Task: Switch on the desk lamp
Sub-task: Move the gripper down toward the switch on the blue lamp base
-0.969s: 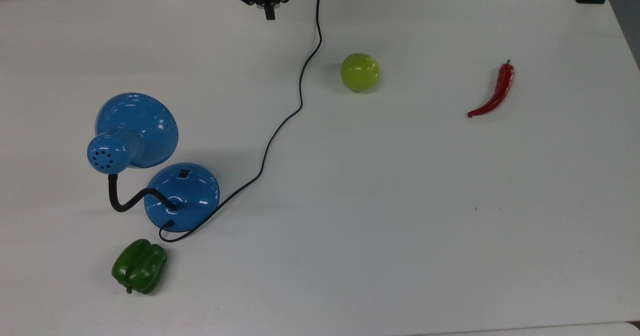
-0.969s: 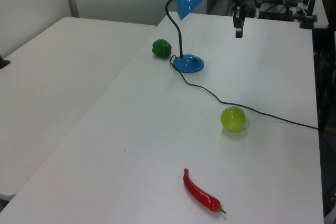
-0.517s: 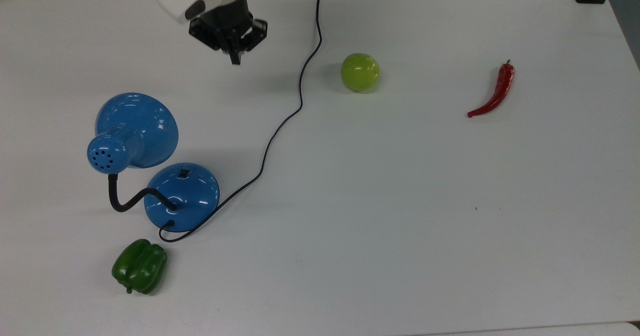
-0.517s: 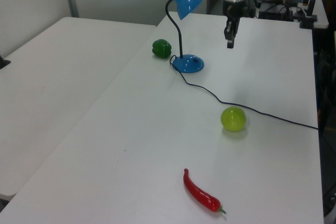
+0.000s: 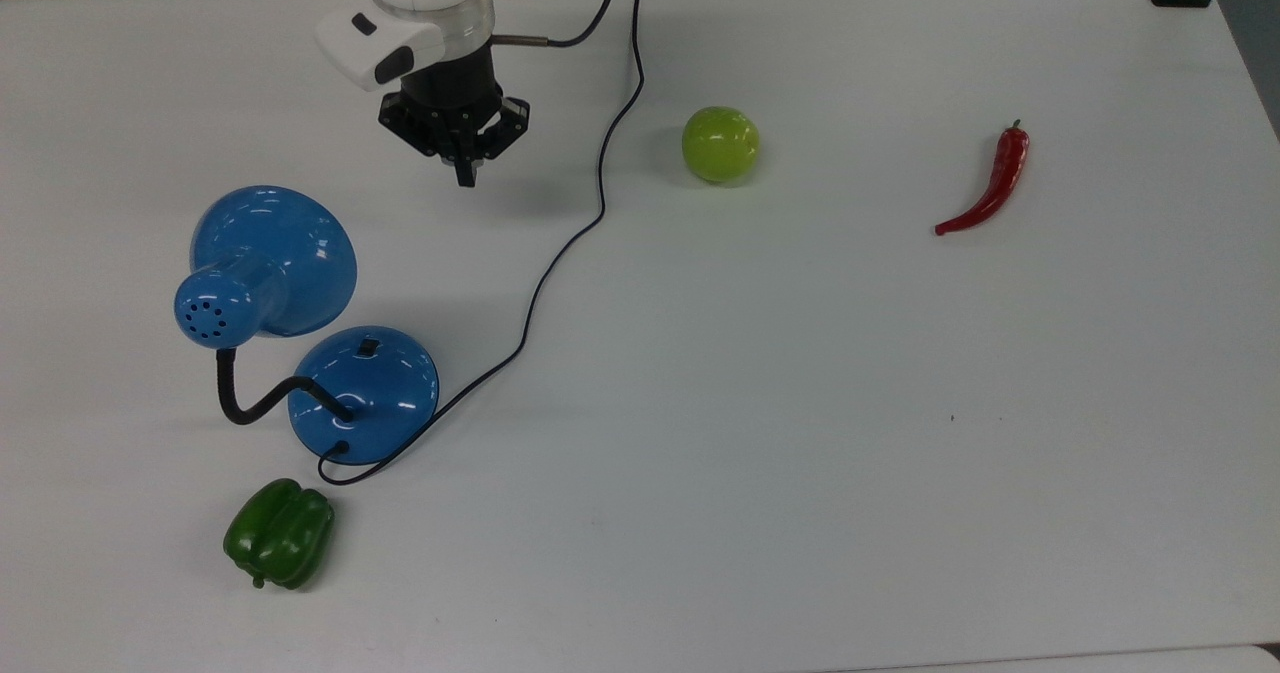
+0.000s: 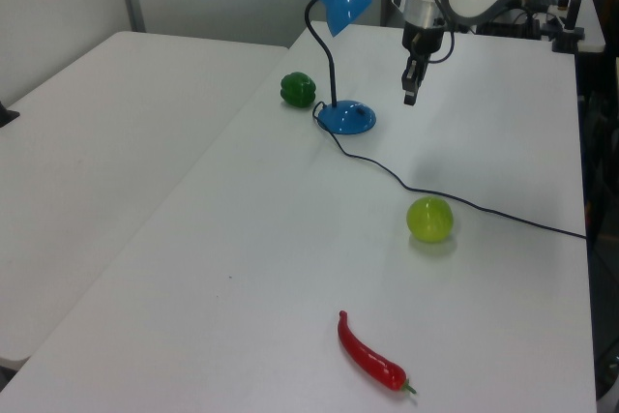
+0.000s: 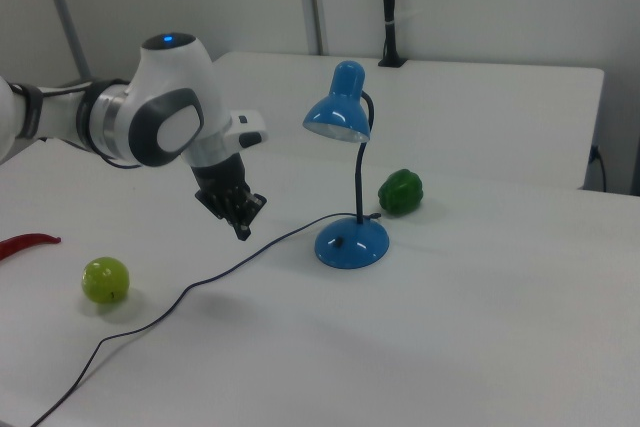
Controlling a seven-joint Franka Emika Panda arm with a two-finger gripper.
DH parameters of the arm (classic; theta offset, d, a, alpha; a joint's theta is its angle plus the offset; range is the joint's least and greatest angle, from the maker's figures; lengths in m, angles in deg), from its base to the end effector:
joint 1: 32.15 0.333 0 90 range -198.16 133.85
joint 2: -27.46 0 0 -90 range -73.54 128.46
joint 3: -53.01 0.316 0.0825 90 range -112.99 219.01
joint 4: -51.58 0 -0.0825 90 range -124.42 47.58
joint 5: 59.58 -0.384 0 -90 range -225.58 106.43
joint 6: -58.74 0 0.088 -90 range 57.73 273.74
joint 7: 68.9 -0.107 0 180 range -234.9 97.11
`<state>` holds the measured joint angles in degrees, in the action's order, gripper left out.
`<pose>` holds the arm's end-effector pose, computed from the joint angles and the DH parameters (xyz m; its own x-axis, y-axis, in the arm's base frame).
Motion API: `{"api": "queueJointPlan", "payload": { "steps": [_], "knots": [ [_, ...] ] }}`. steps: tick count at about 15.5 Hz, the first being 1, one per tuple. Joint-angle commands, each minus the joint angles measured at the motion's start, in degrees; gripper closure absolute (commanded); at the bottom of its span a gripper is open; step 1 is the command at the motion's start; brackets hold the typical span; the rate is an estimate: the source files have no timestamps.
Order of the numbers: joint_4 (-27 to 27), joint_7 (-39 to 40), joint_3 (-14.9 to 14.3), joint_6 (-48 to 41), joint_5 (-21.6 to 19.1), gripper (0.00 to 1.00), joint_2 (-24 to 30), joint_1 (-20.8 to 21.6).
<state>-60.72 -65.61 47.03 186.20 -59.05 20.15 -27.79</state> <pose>0.5982 -0.0155 0.4244 0.9900 0.0377 0.1357 0.0340 -0.9990 0.0291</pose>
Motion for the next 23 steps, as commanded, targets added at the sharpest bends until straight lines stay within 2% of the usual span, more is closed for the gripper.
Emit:
{"api": "queueJointPlan", "payload": {
  "steps": [1,5,9,11,18,23],
  "knots": [
    [-3.0,-0.9,-0.1,7.3,0.7,1.00,-0.9,-0.8],
    [-2.7,-1.7,-0.2,14.8,0.7,1.00,-4.8,-2.1],
    [-0.9,-1.4,-0.3,18.2,0.7,1.00,-7.5,-3.2],
    [-0.6,-1.6,-0.3,23.4,0.6,1.00,-9.6,-3.5],
    [2.7,-1.6,-2.1,33.1,-0.2,1.00,-14.5,-3.6],
    [6.5,-1.7,-2.2,34.3,-0.2,1.00,-18.4,-3.6]
  ]
}}
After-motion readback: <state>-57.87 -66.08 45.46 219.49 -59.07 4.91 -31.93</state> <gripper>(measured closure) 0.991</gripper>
